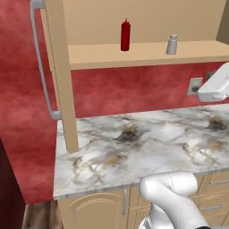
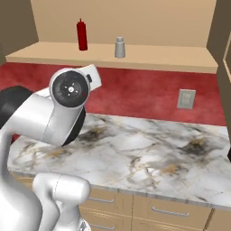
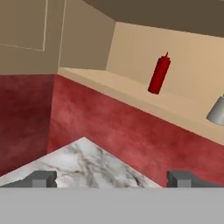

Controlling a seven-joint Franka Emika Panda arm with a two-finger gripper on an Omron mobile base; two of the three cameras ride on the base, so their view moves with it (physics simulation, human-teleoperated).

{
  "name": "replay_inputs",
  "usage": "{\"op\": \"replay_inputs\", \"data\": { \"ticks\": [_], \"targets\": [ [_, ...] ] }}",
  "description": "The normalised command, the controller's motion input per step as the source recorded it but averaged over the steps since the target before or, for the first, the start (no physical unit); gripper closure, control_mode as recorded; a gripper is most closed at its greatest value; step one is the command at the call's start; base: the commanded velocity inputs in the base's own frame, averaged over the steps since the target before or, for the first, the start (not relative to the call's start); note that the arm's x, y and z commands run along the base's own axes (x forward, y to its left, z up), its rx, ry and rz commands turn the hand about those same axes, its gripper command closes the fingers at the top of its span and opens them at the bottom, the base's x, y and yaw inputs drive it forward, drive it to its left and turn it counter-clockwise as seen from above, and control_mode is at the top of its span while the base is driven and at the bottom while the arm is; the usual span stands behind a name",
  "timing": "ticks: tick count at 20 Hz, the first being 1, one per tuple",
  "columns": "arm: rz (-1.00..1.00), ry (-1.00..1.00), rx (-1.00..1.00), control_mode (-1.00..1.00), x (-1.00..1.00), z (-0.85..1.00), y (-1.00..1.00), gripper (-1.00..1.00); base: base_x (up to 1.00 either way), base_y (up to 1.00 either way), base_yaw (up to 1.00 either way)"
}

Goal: Collect the paprika, ketchup, and shaker from the cabinet and place them next to the stove.

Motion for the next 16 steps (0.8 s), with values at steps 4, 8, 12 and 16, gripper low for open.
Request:
{"op": "replay_inputs", "data": {
  "ticks": [4, 8, 12, 16],
  "targets": [
    [-0.03, 0.0, 0.02, -1.0, 0.16, 0.46, 0.11, -1.0, 0.0, 0.0, 0.0],
    [-0.11, -0.01, 0.0, -1.0, 0.19, 0.14, 0.39, -1.0, 0.0, 0.0, 0.0],
    [-0.17, -0.05, 0.0, -1.0, 0.11, 0.05, 0.35, -1.0, 0.0, 0.0, 0.0],
    [-0.21, -0.09, 0.0, -1.0, 0.0, 0.06, 0.1, -1.0, 0.0, 0.0, 0.0]
  ]
}}
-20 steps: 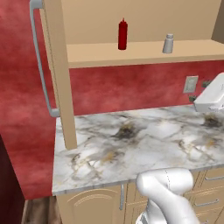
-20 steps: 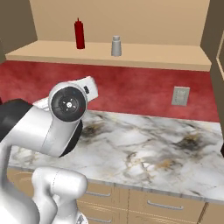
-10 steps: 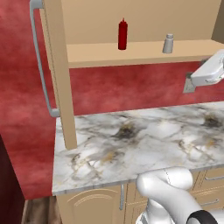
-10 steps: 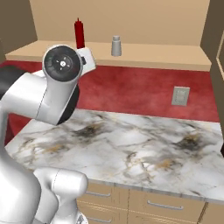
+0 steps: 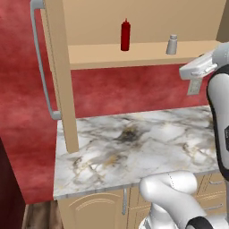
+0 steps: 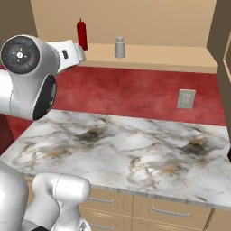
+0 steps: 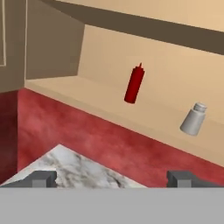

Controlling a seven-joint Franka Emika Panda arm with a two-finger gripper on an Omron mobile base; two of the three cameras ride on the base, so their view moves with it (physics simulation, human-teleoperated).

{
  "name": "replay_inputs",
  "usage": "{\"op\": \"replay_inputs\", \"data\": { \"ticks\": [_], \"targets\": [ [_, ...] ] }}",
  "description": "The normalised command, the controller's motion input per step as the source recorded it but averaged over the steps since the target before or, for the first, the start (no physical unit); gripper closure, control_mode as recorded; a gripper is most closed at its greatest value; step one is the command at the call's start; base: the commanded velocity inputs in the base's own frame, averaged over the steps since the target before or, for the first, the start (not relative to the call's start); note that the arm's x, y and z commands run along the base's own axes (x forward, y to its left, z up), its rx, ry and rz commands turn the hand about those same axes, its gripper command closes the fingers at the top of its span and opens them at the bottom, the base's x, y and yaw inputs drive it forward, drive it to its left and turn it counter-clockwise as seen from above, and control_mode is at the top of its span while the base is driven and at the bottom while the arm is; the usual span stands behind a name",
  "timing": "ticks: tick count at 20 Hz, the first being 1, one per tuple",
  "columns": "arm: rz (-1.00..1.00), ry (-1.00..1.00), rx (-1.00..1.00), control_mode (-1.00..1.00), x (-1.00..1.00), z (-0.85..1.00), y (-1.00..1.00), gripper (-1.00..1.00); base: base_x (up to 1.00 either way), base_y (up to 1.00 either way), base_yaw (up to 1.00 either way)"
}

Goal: Collect the paprika, ketchup, and shaker from the cabinet and place them next to the stove.

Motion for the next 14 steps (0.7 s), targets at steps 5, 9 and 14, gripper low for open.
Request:
{"op": "replay_inputs", "data": {
  "ticks": [5, 9, 14],
  "targets": [
    [-0.24, -0.07, 0.08, -1.0, 0.0, 0.05, -0.01, -1.0, 0.0, 0.0, 0.0],
    [-0.26, 0.0, 0.16, -1.0, 0.0, 0.06, -0.07, -1.0, 0.0, 0.0, 0.0],
    [-0.18, -0.03, 0.15, -1.0, -0.01, 0.16, -0.26, -1.0, 0.0, 0.0, 0.0]
  ]
}}
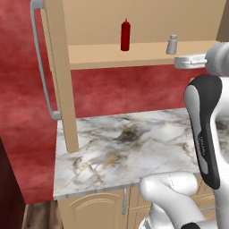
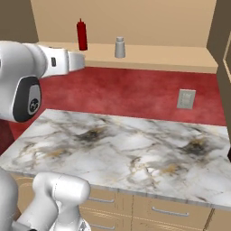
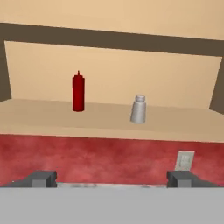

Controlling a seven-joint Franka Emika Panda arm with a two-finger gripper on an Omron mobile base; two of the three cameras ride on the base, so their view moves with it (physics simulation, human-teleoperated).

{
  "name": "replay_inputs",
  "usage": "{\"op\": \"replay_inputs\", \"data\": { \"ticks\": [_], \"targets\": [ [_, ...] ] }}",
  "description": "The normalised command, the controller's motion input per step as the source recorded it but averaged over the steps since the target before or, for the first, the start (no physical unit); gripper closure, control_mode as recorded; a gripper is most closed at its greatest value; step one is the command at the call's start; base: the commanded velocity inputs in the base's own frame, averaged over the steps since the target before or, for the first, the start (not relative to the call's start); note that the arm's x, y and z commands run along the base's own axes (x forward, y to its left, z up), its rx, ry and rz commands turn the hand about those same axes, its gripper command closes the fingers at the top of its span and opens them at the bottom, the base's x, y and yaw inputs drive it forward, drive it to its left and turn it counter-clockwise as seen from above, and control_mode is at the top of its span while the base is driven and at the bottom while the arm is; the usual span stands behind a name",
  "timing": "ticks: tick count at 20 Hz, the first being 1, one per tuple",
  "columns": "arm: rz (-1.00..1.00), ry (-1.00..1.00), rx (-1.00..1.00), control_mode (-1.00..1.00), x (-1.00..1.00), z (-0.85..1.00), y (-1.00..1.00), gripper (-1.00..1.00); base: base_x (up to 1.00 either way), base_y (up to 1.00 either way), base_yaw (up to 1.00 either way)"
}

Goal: Collect the paprika, ketchup, and shaker from the cabinet and place them next to the stove.

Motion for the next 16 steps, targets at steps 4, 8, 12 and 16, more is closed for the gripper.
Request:
{"op": "replay_inputs", "data": {
  "ticks": [4, 8, 12, 16],
  "targets": [
    [-0.06, -0.04, 0.05, -1.0, -0.01, 0.21, -0.17, -1.0, 0.0, 0.0, 0.0],
    [-0.04, -0.05, 0.0, -1.0, -0.12, 0.02, -0.11, -1.0, 0.0, 0.0, 0.0],
    [0.0, 0.0, 0.01, -1.0, -0.02, 0.0, -0.03, -1.0, 0.0, 0.0, 0.0],
    [0.0, 0.02, 0.0, -1.0, 0.07, 0.0, 0.0, -1.0, 0.0, 0.0, 0.0]
  ]
}}
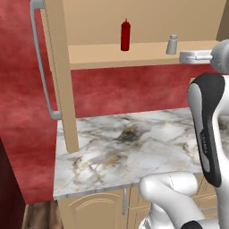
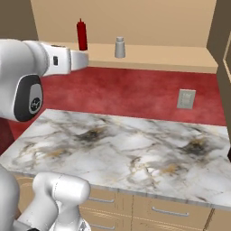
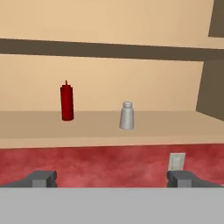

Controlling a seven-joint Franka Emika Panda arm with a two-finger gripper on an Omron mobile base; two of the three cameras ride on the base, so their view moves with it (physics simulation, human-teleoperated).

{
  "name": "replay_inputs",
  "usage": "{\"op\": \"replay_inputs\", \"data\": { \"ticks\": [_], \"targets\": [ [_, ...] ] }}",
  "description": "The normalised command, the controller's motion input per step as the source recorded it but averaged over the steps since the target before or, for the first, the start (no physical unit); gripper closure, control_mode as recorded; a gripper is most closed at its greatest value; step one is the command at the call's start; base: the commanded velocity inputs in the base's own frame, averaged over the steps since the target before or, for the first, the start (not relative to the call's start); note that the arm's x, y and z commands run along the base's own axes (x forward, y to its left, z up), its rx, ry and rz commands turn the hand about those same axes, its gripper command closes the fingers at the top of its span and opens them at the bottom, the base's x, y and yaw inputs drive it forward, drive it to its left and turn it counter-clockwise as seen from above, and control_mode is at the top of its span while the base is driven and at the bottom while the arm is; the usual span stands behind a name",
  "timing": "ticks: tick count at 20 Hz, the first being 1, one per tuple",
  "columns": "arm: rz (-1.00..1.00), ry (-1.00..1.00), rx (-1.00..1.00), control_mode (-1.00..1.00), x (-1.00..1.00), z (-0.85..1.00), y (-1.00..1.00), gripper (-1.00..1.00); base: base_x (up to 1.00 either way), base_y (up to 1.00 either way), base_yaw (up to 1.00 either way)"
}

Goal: Collect the paprika, ketchup, and shaker from the cabinet and place them next to the stove.

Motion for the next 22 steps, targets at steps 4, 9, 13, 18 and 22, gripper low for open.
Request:
{"op": "replay_inputs", "data": {
  "ticks": [4, 9, 13, 18, 22],
  "targets": [
    [0.0, 0.05, 0.0, -1.0, 0.33, 0.0, 0.0, -1.0, 0.0, 0.0, 0.0],
    [0.0, 0.0, 0.0, -1.0, 0.31, 0.11, 0.0, -1.0, 0.0, 0.0, 0.0],
    [-0.01, 0.0, 0.0, -1.0, 0.28, 0.23, 0.0, -1.0, 0.0, 0.0, 0.0],
    [0.0, 0.0, 0.0, -1.0, 0.35, 0.13, 0.0, -1.0, 0.0, 0.0, 0.0],
    [0.0, 0.05, 0.0, -1.0, 0.31, 0.0, -0.11, -1.0, 0.0, 0.0, 0.0]
  ]
}}
